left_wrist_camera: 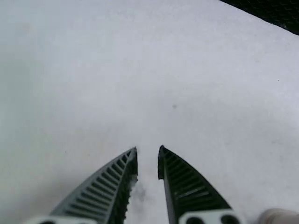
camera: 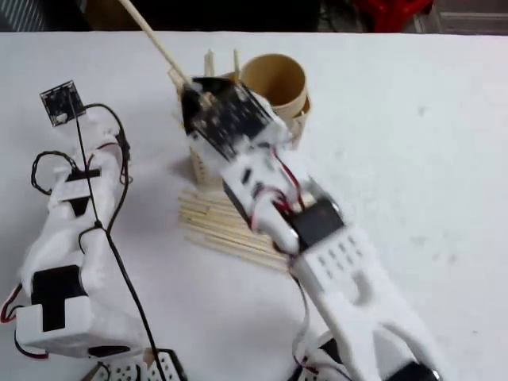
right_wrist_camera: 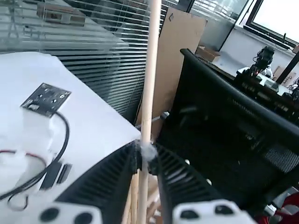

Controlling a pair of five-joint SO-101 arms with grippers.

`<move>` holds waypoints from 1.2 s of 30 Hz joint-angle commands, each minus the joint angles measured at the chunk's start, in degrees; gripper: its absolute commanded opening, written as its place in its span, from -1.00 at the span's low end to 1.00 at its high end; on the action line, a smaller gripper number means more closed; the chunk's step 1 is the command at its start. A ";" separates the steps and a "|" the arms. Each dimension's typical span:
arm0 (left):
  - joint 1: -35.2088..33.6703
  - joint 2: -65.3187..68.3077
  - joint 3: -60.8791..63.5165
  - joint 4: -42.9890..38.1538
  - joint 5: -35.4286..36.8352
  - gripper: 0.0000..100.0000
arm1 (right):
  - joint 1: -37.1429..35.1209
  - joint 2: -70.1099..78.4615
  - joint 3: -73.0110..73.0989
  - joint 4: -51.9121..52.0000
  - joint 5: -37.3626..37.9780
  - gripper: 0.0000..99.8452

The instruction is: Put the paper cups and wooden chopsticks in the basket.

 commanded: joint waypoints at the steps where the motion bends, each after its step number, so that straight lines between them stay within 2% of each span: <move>1: -0.66 -0.40 -2.73 0.44 -0.53 -0.81 | -0.04 4.62 -4.66 -11.12 -0.44 -0.97; 5: -0.66 -0.40 -2.81 0.44 -0.53 -0.81 | 0.13 7.25 -0.44 -25.98 -1.23 -0.97; 10: -0.57 -0.40 -2.81 0.35 -0.53 -0.81 | 2.07 7.43 11.87 -42.86 -8.62 -0.97; 15: -0.48 -0.40 -2.81 0.35 -0.53 -0.81 | 4.53 7.52 20.92 -51.91 -10.99 -0.97; 21: -0.57 -0.40 -2.73 0.35 -0.53 -0.81 | 4.18 7.43 21.36 -51.74 -10.99 -0.95; 27: -0.57 -0.40 -2.81 0.35 -0.53 -0.81 | 4.53 7.25 20.75 -47.34 -10.99 -0.62; 33: -0.57 -0.40 -2.81 0.35 -0.53 -0.81 | 4.09 3.30 20.13 -42.15 -10.55 -0.79; 36: -0.57 -0.40 -2.81 0.35 -0.53 -0.81 | 3.56 -1.01 20.22 -33.54 -10.46 -0.92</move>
